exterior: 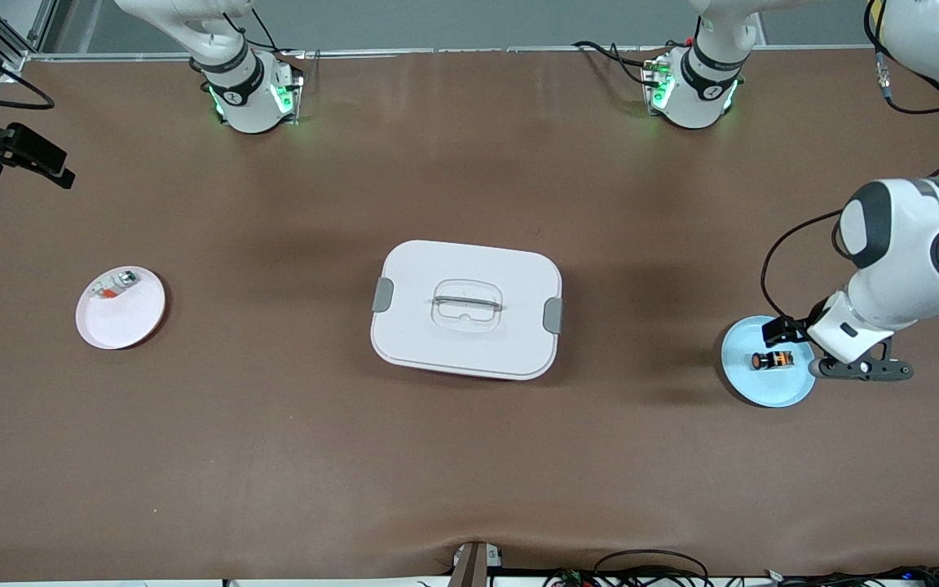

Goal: Transfer orange switch to right arm and place
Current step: 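Lower the left gripper toward the orange switch on the blue plate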

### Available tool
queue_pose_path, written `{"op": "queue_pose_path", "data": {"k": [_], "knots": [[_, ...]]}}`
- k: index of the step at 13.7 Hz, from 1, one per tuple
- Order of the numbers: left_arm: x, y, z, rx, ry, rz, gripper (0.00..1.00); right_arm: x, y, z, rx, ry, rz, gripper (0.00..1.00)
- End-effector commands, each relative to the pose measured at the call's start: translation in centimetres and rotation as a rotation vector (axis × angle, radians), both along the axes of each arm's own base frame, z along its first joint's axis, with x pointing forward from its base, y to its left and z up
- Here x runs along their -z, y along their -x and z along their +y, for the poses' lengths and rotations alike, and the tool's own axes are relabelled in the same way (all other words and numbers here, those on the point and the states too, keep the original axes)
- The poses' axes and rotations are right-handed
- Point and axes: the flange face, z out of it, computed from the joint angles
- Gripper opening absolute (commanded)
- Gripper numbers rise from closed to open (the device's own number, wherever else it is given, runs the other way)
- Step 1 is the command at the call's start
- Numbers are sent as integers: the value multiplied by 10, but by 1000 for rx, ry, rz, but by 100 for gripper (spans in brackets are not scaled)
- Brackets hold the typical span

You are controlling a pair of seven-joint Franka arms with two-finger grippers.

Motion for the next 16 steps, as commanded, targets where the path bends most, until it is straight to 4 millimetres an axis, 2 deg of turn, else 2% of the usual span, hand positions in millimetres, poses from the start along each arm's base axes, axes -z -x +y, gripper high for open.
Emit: {"op": "queue_pose_path", "data": {"k": [1,8,12,16], "knots": [[25,-6,14,1,-2,-14,100,-2,4,6,2,-13,-2,100],[62,-4,29,14,-30,25,100,-4,5,20,-27,-10,-5,100],[82,-5,42,-29,-19,15,100,-6,2,16,-20,3,-31,100],[95,-5,39,-28,-12,16,100,-11,-3,17,-21,3,-74,100]]}}
